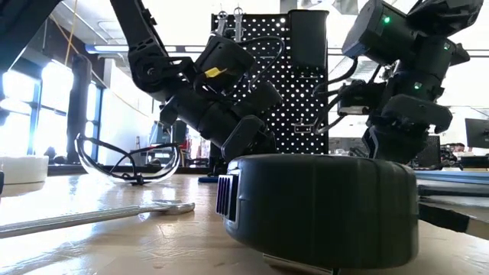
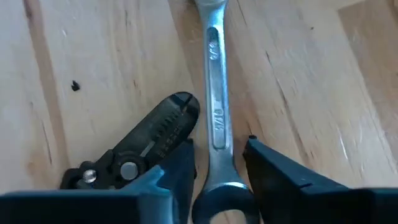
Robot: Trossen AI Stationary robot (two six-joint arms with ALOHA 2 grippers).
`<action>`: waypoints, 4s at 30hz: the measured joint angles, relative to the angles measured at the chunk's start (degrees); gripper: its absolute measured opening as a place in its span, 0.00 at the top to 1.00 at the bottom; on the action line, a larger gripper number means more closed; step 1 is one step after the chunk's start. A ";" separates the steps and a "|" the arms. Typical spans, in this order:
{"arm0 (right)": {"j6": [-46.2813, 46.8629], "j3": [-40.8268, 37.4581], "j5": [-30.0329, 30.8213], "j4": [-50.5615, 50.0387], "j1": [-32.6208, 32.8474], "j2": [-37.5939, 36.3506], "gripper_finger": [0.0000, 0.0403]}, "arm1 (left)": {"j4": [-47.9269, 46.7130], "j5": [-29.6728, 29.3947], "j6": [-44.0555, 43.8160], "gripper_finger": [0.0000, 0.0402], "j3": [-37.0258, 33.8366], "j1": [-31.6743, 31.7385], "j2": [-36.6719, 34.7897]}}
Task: Hang tools onto peg board
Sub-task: Hang the top wrench onto the peg board
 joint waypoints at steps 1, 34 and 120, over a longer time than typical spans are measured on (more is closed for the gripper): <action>-0.14 0.02 -0.04 0.26 0.02 0.64 0.71 | 0.11 0.00 -0.13 0.90 0.00 0.00 0.02; -6.75 10.01 2.98 -7.70 0.57 1.44 0.92 | -26.23 -9.83 7.04 0.80 -0.17 0.22 -24.00; -27.35 35.60 59.41 3.43 9.84 3.67 0.90 | 50.89 -19.22 -12.32 0.98 -19.23 -3.73 -29.14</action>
